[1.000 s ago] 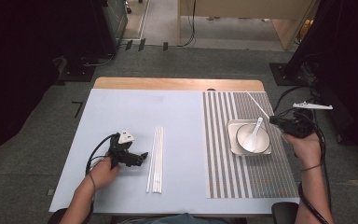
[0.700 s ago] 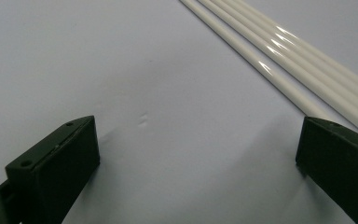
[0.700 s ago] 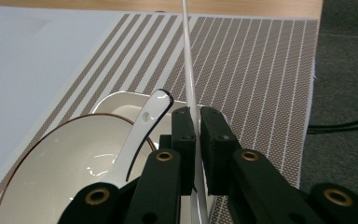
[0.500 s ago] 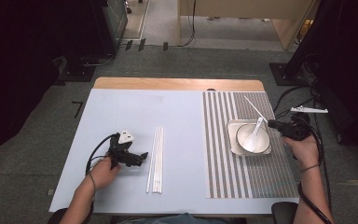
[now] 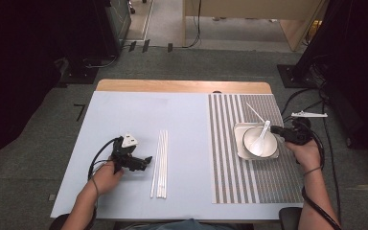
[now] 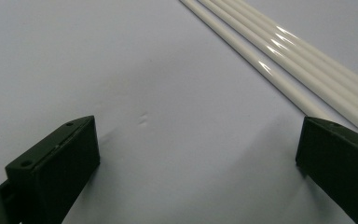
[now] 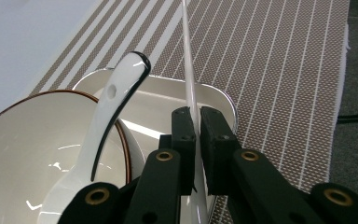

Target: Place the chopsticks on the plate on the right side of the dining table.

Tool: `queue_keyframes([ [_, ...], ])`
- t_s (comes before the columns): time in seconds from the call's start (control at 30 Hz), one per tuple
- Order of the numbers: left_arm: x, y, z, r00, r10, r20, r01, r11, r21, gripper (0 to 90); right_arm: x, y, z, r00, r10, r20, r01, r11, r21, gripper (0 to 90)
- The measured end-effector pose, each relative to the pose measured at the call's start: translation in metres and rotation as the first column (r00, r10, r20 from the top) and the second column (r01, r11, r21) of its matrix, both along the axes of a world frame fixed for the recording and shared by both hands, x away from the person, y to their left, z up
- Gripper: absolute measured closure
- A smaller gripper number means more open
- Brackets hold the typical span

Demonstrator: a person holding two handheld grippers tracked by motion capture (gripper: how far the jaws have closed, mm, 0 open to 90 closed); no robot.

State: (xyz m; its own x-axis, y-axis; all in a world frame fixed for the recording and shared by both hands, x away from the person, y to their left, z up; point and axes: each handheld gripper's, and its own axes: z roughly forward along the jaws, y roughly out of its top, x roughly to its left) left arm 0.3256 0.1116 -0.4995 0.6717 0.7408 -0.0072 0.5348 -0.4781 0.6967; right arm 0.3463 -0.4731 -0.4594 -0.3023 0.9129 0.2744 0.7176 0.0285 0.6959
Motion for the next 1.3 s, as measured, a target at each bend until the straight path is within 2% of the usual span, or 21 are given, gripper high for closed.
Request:
queue_keyframes([
  [0.7, 0.0, 0.0, 0.0, 1.0, 0.0, 0.0, 0.0, 1.0, 0.0, 0.0, 0.004, 0.0, -0.013, 0.999, -0.001, -0.046, 0.002, 0.9999, 0.012, 85.0],
  [1.3, 0.0, 0.0, 0.0, 1.0, 0.0, 0.0, 0.0, 1.0, 0.0, 0.0, 0.004, -0.001, -0.016, 0.9986, 0.011, -0.052, -0.01, 0.9998, 0.016, 81.8],
])
